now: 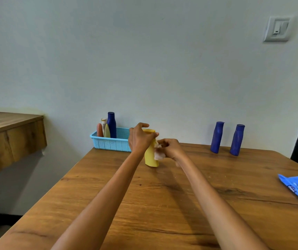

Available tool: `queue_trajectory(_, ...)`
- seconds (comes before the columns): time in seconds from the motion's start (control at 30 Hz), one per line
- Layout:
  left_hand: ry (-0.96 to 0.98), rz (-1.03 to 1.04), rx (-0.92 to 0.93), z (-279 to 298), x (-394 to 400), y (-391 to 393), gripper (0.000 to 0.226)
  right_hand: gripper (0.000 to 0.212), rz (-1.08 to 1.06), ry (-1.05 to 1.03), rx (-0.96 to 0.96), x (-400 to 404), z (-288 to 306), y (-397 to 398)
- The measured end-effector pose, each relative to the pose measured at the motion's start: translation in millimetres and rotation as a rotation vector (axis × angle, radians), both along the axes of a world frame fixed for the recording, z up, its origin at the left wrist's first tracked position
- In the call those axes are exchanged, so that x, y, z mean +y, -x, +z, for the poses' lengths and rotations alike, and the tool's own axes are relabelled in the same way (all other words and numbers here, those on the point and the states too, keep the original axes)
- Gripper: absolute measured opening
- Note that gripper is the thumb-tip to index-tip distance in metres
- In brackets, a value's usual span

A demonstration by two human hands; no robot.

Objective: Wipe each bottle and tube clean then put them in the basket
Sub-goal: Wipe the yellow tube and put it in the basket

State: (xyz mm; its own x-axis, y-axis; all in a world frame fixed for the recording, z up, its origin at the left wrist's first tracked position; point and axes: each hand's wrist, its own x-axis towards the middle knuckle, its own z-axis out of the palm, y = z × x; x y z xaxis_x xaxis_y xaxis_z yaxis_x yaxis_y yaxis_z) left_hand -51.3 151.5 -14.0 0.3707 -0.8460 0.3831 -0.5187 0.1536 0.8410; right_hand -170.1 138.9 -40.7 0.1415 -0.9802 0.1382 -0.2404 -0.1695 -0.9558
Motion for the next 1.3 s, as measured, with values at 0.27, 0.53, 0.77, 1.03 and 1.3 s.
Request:
queue_trajectory(0.27, 0.021, -0.006, -0.256, 0.4, 2.9, 3.7, 0.034, 0.029, 0.026, -0.126, -0.005, 1.9, -3.9, 12.6)
queue_trajectory(0.53, 0.040, -0.098, -0.339, 5.4, -1.2, -11.9, 0.029, 0.021, -0.060, 0.112, -0.303, 3.5, 28.2, -2.8)
queue_trajectory(0.77, -0.040, -0.088, -0.512, 7.6, -2.5, -21.3, 0.036, 0.022, -0.140, 0.042, -0.079, -0.6, -1.3, -1.9)
queue_trajectory(1.03, -0.053, -0.181, -0.565, 8.6, -2.5, -37.4, 0.037, 0.015, -0.214, 0.125, -0.059, -3.7, -3.4, -6.9)
queue_trajectory(1.3, 0.013, -0.202, -0.632, 10.2, -2.8, -41.5, 0.032, 0.017, -0.306, 0.247, 0.034, -4.6, -8.7, -13.8)
